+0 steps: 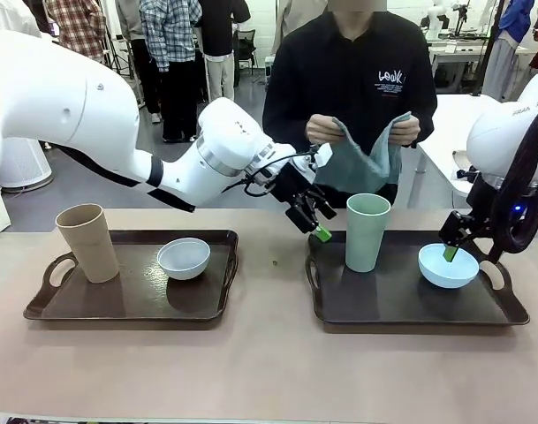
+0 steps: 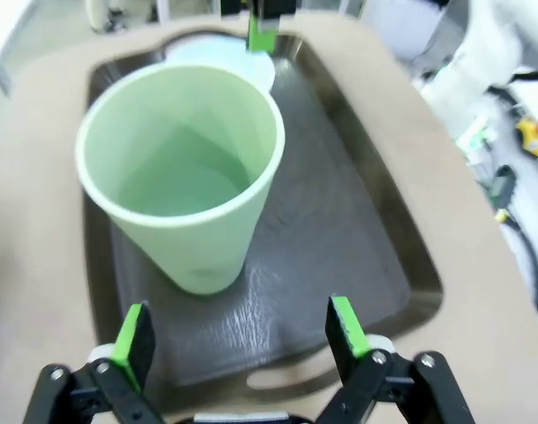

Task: Set up a tray with a mat and arrange the tableware.
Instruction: Pick up the Picnic Bowl and Reusable plastic cup from the Handle tray in front of the human's position and hold them in the air.

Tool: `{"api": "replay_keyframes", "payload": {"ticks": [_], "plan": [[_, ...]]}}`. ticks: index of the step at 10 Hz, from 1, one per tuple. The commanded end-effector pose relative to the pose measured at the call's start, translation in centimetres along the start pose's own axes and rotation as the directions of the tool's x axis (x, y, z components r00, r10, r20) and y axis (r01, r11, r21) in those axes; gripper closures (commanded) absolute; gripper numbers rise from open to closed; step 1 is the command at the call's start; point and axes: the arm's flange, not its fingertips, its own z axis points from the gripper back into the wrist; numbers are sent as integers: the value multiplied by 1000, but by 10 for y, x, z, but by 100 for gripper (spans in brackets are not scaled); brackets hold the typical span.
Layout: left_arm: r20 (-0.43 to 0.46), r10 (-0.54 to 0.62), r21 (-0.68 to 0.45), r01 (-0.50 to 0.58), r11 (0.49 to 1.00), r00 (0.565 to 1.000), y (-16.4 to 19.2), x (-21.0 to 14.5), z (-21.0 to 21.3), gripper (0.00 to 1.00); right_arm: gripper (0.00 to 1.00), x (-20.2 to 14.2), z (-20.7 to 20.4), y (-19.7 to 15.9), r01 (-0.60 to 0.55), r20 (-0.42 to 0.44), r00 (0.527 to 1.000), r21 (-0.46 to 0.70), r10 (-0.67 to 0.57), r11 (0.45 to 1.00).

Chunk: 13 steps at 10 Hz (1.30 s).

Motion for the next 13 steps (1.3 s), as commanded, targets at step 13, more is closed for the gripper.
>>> {"api": "replay_keyframes", "payload": {"ticks": [13], "plan": [[129, -160, 16, 159, 987, 979, 6, 18, -59, 0, 0, 34, -33, -11, 77, 21, 997, -70, -76, 995]]}}
